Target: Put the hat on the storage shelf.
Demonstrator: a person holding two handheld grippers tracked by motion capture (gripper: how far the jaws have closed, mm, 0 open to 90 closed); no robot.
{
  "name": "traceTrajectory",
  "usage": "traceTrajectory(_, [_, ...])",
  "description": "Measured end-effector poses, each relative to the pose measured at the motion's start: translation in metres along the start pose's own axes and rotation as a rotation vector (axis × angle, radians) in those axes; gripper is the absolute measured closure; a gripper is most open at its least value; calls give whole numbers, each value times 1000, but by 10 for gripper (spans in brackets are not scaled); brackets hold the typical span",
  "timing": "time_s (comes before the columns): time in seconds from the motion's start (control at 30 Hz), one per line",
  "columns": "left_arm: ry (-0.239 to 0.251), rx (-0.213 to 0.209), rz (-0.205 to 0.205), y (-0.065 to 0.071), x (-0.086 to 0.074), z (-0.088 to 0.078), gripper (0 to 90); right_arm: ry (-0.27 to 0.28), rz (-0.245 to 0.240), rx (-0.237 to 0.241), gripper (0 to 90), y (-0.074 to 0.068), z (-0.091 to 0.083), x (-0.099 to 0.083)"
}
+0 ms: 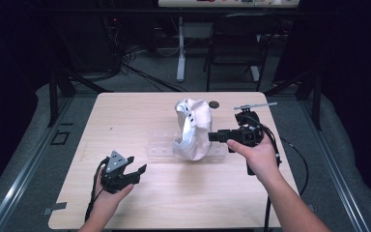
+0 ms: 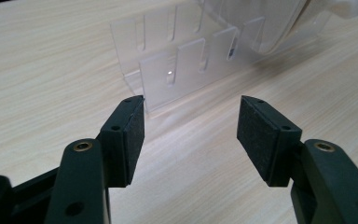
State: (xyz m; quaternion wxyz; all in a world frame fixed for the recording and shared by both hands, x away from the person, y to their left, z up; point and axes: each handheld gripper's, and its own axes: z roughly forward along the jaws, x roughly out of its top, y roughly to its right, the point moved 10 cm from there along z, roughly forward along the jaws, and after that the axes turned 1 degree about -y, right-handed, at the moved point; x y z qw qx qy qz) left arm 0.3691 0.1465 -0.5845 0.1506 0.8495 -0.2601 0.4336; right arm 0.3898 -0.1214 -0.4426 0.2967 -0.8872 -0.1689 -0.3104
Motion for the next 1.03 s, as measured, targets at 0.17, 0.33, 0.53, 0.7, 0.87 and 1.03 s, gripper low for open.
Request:
traceTrajectory(0.17, [-2,-4,-16,1,-2,2,413,24,10,11,517,3,-3,-18])
traceTrajectory(0.33, [-14,-9,-25,-1,-5,5,374,37,14,19,511,4,-6,-35])
traceTrajectory(0.53, [2,-22,-40,-4,-5,4,338,87,43,9,502,12,-7,-49])
traceTrajectory(0.7, [-4,-36,-51,-3,-5,3,321,89,54,-11,498,26,-3,-59])
traceTrajectory(0.87, [-13,-29,-67,-3,-6,3,301,119,47,-73,500,42,0,-68])
traceTrajectory(1.03, [-19,-30,-58,-1,-6,0,275,124,74,-87,503,54,6,-79])
